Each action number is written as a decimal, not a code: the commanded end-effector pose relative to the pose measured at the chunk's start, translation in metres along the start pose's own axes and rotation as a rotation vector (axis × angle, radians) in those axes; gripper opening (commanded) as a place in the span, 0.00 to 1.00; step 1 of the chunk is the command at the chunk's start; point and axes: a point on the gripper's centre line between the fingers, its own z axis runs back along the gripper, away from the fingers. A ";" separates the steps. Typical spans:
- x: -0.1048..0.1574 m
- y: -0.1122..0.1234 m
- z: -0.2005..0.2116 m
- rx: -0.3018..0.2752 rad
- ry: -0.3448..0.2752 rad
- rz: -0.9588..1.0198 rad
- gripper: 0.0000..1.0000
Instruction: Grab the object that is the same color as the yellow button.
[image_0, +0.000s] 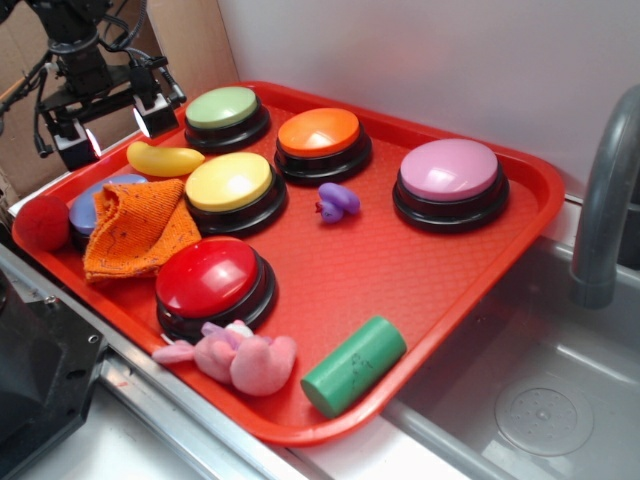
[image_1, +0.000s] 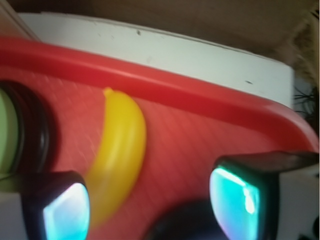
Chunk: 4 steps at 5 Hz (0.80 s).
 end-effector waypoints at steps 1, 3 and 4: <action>0.017 0.008 -0.015 -0.070 -0.001 0.007 1.00; 0.015 0.014 -0.030 -0.113 0.086 0.012 1.00; 0.015 0.013 -0.030 -0.116 0.072 0.012 0.39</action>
